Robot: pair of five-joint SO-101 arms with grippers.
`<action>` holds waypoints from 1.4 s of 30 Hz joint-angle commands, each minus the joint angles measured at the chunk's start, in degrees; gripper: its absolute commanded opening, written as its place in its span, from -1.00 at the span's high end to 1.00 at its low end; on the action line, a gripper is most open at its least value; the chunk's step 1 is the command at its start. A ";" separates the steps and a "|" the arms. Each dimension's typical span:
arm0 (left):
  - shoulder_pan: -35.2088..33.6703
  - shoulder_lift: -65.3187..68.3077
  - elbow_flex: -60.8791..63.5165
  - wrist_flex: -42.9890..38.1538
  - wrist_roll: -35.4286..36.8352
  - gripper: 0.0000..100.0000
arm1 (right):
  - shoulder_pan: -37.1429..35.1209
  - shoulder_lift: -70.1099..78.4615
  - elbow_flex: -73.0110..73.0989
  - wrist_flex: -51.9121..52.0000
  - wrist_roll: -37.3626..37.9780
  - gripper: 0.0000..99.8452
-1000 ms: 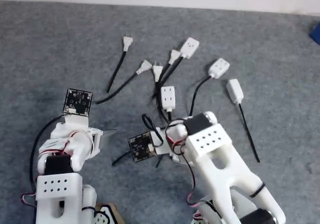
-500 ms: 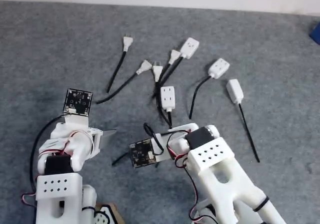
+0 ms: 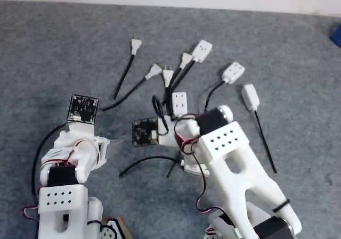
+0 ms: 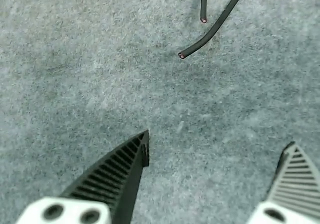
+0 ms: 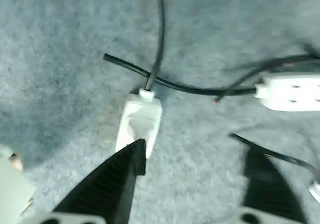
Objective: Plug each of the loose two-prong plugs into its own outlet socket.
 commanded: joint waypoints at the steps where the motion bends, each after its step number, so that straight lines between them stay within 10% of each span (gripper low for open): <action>1: -0.13 -0.13 -0.48 -0.97 0.35 0.21 | -0.57 -0.31 -9.98 3.21 -6.24 0.13; 8: -0.04 -0.04 -0.66 -0.88 0.44 0.21 | 4.62 -0.13 -27.47 5.85 -29.10 0.12; 15: 6.99 0.04 -9.45 6.95 0.62 0.21 | 28.44 1.71 -30.55 10.24 -42.37 0.12; 30: 31.08 30.99 -30.81 24.79 -10.11 0.21 | 40.13 -6.37 28.00 -19.65 -46.68 0.12; 42: 41.54 54.46 -41.80 25.76 -16.35 0.36 | 40.22 -18.95 38.02 -21.93 -46.86 0.12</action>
